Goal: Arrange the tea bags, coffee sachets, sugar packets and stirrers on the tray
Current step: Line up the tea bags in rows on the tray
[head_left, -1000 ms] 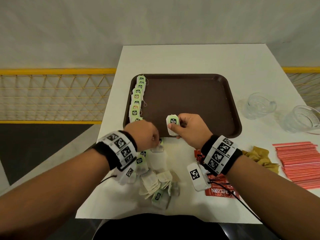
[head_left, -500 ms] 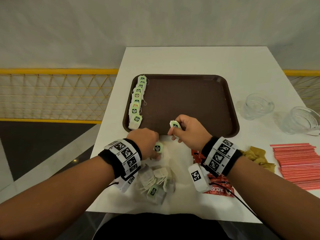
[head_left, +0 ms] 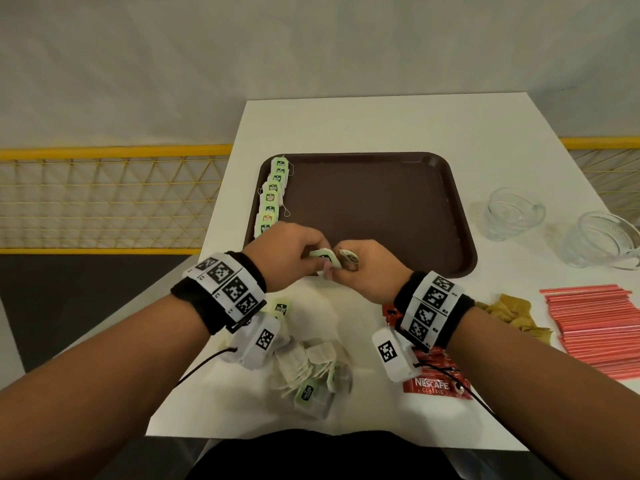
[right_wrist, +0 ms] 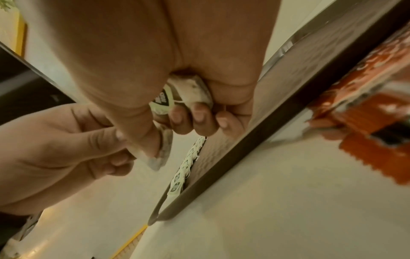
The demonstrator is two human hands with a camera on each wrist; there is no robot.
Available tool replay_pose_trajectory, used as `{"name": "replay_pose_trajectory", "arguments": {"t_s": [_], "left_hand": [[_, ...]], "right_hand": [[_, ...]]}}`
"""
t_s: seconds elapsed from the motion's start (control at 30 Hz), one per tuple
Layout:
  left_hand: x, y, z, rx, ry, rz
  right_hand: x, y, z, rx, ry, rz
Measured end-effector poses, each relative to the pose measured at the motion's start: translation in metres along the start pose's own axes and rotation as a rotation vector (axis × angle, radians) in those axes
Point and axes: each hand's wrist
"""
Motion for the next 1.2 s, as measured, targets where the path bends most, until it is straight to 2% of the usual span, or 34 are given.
{"name": "replay_pose_trajectory", "arguments": {"t_s": [0.1,0.2,0.43,0.53,0.8,0.9,1.07,1.2], "left_hand": [[0.004,0.006,0.009,-0.052,0.002,-0.107],[0.012,0.016,0.022,0.013,0.001,-0.091],[0.051,0.074,0.11,-0.057,0.098,0.226],[0.068,0.085,0.157,-0.001,0.138,0.34],[0.088,0.077,0.242,0.078,0.176,0.47],[0.098,0.071,0.256,0.071,0.201,0.481],[0.107,0.063,0.257,-0.092,0.209,0.454],[0.099,0.059,0.249,0.0,0.273,0.498]], "right_hand": [[0.002,0.001,0.008,-0.074,0.015,0.031],[0.001,0.001,0.015,-0.111,-0.028,0.029],[0.003,0.008,0.028,-0.152,-0.235,0.119],[0.008,0.012,0.034,-0.134,-0.274,0.077],[0.013,0.021,0.028,-0.169,-0.257,0.092],[0.015,0.024,0.028,-0.179,-0.272,0.139],[0.015,0.026,0.032,-0.19,-0.262,0.142],[0.015,0.025,0.037,-0.192,-0.24,0.133]]}}
Point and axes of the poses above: each hand's wrist, its own z-axis towards the middle knuckle, its own y-axis out of the back of the hand, x = y × z, and after that the axes turned 8 degrees about y, right-handed
